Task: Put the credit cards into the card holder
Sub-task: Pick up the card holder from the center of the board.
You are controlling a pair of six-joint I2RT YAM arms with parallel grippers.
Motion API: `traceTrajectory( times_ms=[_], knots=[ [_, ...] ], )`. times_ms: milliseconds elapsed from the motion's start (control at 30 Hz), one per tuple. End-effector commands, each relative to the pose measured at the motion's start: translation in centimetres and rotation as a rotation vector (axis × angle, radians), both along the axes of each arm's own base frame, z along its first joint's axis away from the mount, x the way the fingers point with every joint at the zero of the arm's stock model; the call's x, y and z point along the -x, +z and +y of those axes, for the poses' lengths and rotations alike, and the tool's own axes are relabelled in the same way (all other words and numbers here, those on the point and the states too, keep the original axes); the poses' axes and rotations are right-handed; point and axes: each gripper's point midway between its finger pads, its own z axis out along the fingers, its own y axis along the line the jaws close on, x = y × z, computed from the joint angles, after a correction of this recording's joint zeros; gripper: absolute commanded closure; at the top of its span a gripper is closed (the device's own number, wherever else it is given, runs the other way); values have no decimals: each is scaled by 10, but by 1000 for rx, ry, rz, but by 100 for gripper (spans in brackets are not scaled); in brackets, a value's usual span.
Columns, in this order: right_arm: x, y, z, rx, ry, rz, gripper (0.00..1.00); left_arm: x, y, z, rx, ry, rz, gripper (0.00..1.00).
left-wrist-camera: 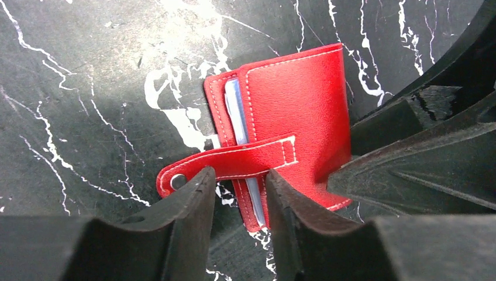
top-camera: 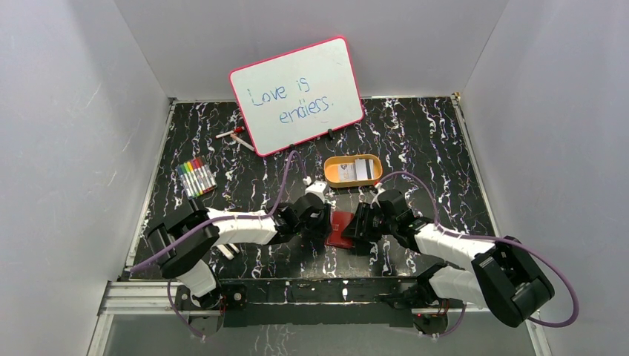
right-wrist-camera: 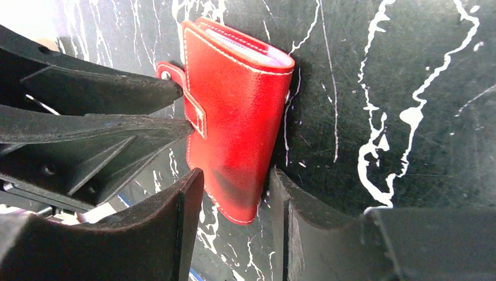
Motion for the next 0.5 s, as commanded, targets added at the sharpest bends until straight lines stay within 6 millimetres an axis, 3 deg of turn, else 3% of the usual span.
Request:
traceTrajectory(
  times_ms=[0, 200, 467],
  knots=[
    [3, 0, 6, -53, 13, 5, 46, -5, -3, 2, -24, 27, -15, 69],
    [7, 0, 16, -122, 37, 22, 52, 3, -19, 6, -21, 37, 26, 82],
    [-5, 16, 19, -128, 42, -55, 89, 10, -22, 6, 12, 30, 51, 91]
  ],
)
